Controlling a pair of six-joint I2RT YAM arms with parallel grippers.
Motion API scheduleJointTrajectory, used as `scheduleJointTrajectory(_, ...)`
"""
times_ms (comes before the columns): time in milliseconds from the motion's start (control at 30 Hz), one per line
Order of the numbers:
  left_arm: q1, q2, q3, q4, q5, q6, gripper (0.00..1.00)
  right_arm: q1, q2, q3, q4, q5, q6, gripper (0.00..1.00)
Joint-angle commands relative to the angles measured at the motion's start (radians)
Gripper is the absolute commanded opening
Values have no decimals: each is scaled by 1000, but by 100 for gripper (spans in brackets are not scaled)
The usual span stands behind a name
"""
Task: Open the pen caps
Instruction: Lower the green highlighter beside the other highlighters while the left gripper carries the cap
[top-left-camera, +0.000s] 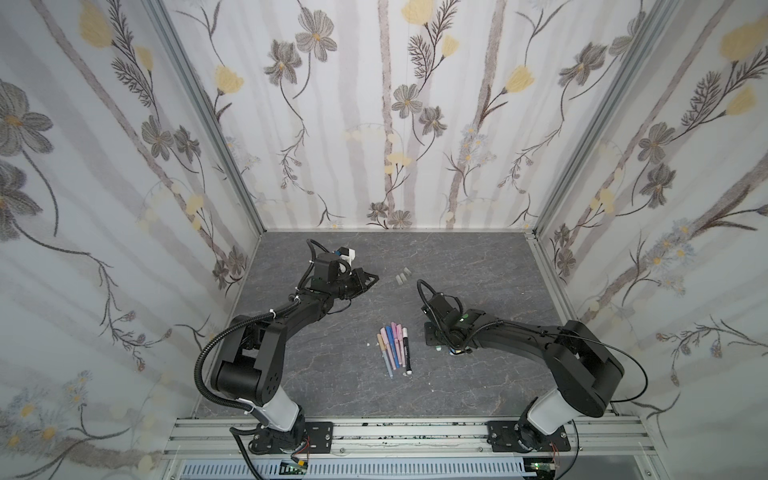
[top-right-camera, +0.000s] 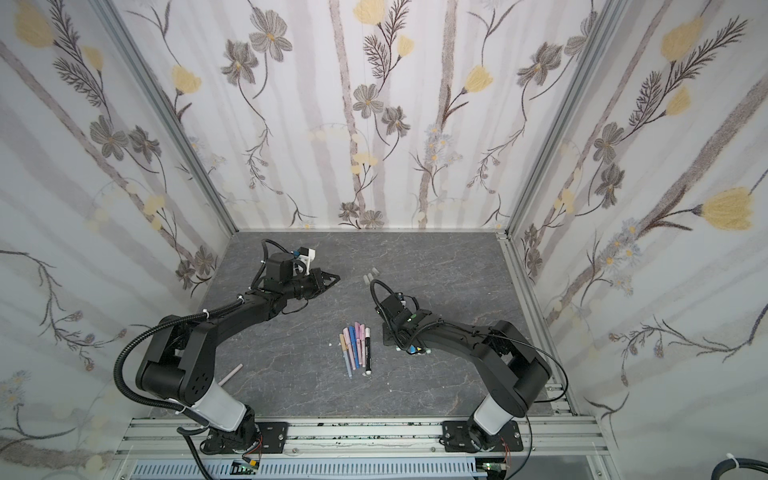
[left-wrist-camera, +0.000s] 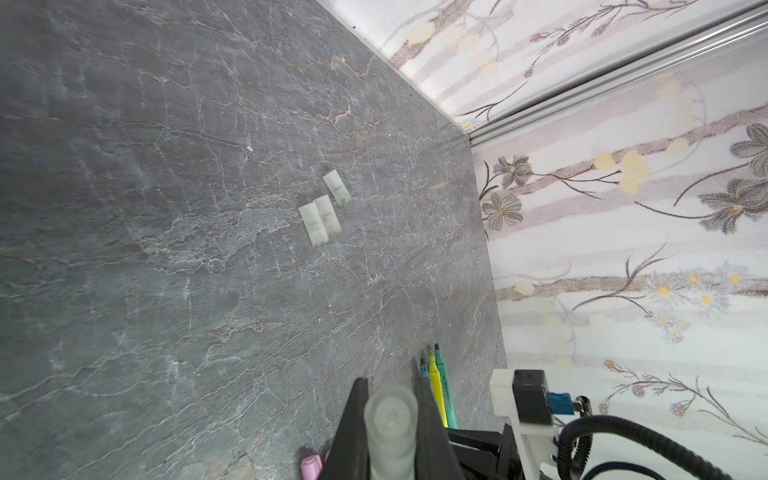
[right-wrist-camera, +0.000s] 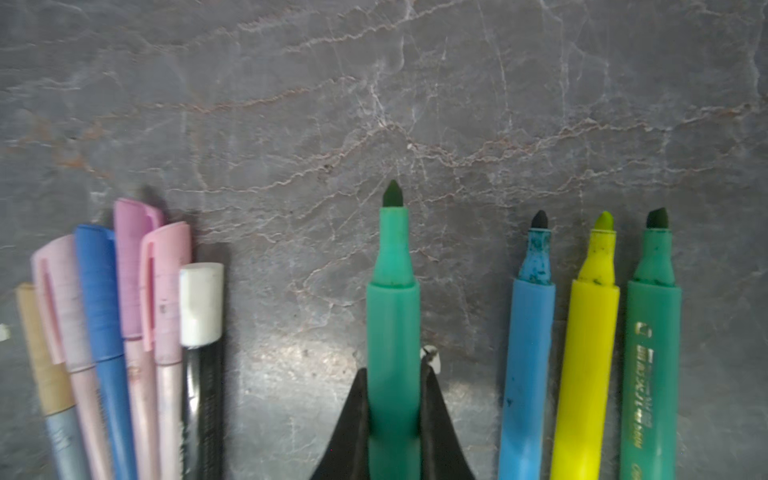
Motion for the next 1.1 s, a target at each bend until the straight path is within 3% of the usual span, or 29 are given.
scheduleJointTrajectory(0,14,-15,-17,-4,17,31,0,6,36,33,-94,103,21,0)
scheduleJointTrajectory(1067,30,13,-35,18,31,20,0,11,45,41,-148,160,13,22)
